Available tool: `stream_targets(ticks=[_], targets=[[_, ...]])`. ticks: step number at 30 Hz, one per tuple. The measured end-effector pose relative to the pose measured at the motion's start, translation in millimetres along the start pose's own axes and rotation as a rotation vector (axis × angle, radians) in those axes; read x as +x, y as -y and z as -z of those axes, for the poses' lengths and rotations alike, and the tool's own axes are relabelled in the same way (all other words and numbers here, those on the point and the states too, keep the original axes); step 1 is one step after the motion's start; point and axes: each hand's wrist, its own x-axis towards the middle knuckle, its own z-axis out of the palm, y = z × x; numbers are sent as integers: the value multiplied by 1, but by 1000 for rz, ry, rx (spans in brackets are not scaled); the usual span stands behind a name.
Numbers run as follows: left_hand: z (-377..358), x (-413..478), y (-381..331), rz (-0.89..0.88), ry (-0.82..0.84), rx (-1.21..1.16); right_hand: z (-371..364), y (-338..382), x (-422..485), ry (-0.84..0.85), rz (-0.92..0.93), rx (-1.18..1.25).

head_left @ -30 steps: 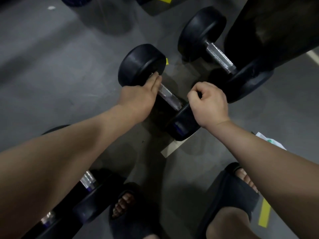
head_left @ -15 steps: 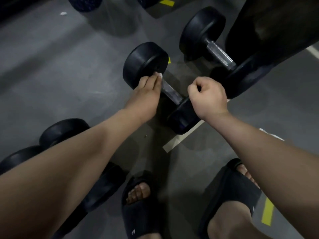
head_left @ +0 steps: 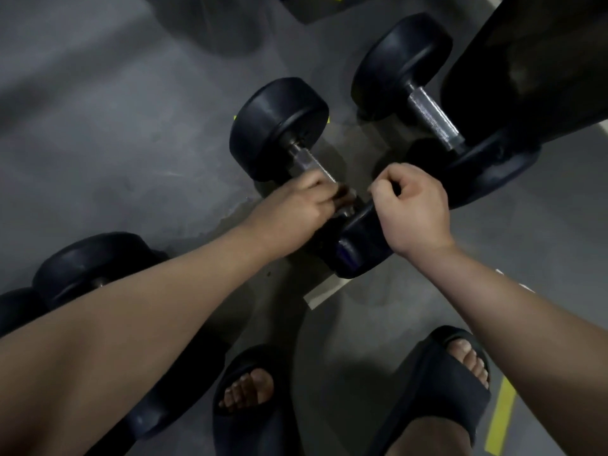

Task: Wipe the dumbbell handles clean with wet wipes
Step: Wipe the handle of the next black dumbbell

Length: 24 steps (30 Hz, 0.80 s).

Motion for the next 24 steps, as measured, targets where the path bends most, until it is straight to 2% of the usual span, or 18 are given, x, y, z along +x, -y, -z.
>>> stream_targets(ticks=[3,6,8,12,16,19,24], targets=[[2,6,17,194,-116,40,1,0,4,36,-37,-11],[4,5,19,241,-93,93,6,2,6,91,-59,25],[0,4,6,273,-58,-3,8,1,4,63,-63,19],[2,3,-24,88,35,-165,1,-2,-5,13,-111,31],[5,3,-10,-70,-9,-109,-5,0,-7,-31,-116,15],[7,7,-1,-118,-18,-45,-5,-1,-8,-42,-115,14],[9,13,-5,-155,35,-113,-4,-2,-7,-41,-119,37]])
